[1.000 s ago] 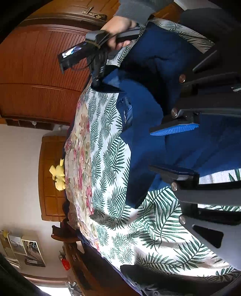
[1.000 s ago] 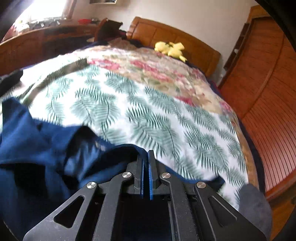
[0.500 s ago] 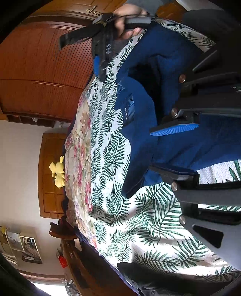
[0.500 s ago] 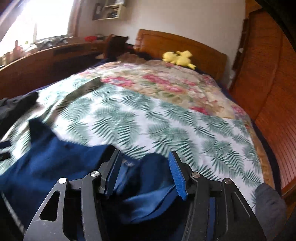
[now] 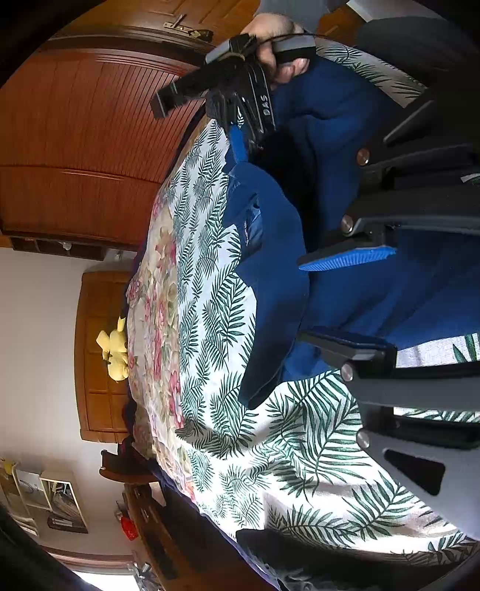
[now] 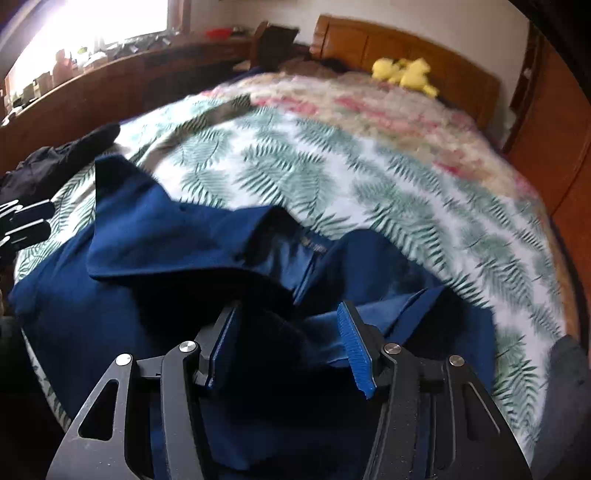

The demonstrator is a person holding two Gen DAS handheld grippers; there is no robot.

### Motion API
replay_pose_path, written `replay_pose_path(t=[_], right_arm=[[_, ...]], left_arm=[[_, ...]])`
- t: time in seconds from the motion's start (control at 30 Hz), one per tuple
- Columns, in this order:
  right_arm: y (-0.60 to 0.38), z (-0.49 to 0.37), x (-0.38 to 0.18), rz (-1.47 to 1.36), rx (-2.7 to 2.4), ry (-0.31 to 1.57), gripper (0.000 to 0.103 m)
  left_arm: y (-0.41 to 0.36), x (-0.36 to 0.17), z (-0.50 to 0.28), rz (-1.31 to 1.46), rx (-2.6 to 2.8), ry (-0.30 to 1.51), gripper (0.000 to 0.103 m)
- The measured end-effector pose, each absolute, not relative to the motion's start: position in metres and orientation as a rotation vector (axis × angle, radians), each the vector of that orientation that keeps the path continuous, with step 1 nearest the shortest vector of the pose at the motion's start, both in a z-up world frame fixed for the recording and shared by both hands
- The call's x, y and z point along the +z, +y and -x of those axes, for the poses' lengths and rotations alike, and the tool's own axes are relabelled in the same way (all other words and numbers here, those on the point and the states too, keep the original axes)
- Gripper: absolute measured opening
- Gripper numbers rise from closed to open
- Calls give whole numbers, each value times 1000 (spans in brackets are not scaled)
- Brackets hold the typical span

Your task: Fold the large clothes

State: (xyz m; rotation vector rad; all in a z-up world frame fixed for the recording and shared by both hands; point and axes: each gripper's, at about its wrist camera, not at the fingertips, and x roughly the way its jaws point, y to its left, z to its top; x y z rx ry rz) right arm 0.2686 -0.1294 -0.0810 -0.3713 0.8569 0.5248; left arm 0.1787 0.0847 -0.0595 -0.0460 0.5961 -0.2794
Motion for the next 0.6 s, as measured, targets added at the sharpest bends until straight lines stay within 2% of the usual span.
replay_pose_path(t=[0.23,0.27,0.3,0.33,0.37,0.4,0.43,0.6], right_arm=[[-122,-280,-105,389,580,1003,55],[-121,-279,-106,394,589,1002,52],[-119,-277,-106,402,609,1003,44],[-116,-276,-107,412,628,1004,26],[-114,-276,-107,426,636,998,15],[-109,-274,-105,459,633,971,10],[-106,-273,-102,484,627,939,7],[-91,-294,-72,488,551,769,6]], left_arm=[[86,-61,-181,48,-280,602,30],[86,-61,-181,48,-281,602,30],[86,-61,-181,49,-282,601,30],[86,-61,-181,49,-284,602,30],[86,-62,-181,47,-285,602,30],[86,-62,-181,46,-285,602,30],[85,-63,-181,45,-286,603,30],[85,-63,-181,44,-284,604,30]])
